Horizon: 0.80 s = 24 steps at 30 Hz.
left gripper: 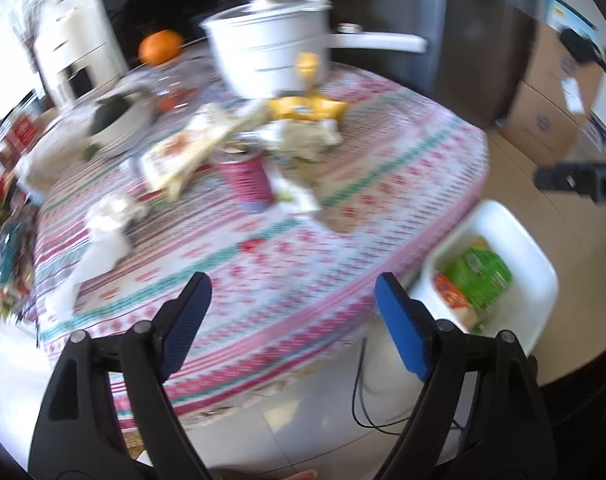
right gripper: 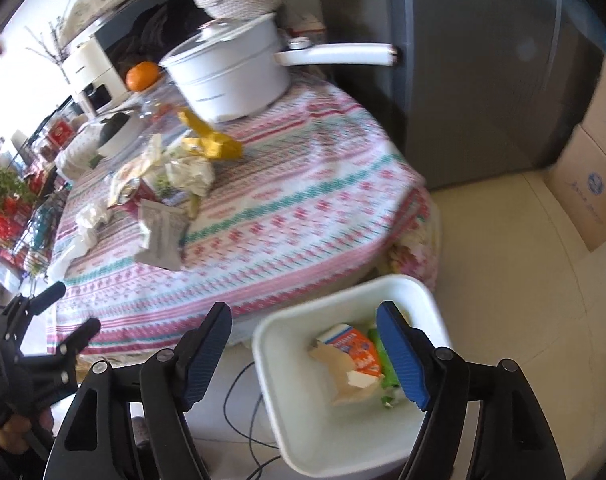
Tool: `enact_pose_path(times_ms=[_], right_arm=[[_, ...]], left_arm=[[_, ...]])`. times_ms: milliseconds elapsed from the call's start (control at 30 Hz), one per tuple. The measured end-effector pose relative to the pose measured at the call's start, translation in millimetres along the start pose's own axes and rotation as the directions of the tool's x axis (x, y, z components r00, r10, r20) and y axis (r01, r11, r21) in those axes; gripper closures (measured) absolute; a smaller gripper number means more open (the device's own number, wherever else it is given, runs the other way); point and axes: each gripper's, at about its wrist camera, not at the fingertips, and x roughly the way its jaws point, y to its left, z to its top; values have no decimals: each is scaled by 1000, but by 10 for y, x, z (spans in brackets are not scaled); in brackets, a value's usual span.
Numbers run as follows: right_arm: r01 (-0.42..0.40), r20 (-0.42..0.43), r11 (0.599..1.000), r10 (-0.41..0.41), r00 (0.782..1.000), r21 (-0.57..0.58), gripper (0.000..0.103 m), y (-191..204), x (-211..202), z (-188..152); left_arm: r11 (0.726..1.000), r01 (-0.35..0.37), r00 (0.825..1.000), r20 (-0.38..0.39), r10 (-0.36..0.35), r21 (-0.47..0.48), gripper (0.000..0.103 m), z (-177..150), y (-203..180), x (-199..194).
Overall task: Collect trash
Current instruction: 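Grasp the white plastic bottle with the left tool while the right tool grasps the white pouch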
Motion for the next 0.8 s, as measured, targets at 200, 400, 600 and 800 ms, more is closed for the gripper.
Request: enact_pose_path(times_ms=[200,400,600,800], right_arm=[[-34,-20,997,33,999,-64,26,505,227,95],[-65,-47,991,60,997,-120,25,958,476,146],[-93,-71,982,82,994,-165,25,1330,750,273],[-146,-118,972,126,985,-185,25,1692,1039,429]], left_arm=[[987,-135,991,-12,134,-91,19,8,662,96],[965,-259,966,-42,257,-43,19,-32,1272,352],[944,-322,937,-116,328,69,19,-3,1759,711],[919,-339,894,-235,381,201,20,-16,1980,1140]])
